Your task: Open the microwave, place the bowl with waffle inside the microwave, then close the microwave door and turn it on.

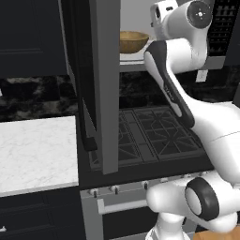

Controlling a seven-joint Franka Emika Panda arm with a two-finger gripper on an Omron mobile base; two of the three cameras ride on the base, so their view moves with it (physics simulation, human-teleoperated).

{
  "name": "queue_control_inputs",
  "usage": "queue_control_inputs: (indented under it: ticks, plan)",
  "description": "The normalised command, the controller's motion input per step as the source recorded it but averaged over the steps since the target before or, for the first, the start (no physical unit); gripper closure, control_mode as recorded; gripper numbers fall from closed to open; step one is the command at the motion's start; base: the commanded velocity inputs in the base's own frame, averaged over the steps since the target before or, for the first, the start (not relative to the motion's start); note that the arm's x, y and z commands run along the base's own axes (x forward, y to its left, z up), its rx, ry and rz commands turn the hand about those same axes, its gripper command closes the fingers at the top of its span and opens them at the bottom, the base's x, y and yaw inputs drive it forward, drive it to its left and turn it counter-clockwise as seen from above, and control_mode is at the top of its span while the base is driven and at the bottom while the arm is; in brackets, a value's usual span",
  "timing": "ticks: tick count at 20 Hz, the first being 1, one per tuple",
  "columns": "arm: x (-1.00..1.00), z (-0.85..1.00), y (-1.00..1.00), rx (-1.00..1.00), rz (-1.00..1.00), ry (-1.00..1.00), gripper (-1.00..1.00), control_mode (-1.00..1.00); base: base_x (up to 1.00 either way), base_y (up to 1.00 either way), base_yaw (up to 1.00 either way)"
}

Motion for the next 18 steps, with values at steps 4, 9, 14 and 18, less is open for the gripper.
queue_control_inputs:
  ticks: [4, 9, 14, 18]
  plan:
    - [-1.0, 0.0, -0.05, 0.0, 0.0, -0.01, 1.0, -1.0, 0.0, 0.0, 0.0]
    - [-1.0, 0.0, -0.09, 0.0, 0.0, -0.11, 1.0, -1.0, 0.0, 0.0, 0.0]
    - [-1.0, -0.07, 0.0, 0.0, 0.0, -0.12, 1.0, -1.0, 0.0, 0.0, 0.0]
    - [-1.0, -0.11, 0.0, 0.0, 0.0, -0.12, 1.0, -1.0, 0.0, 0.0, 0.0]
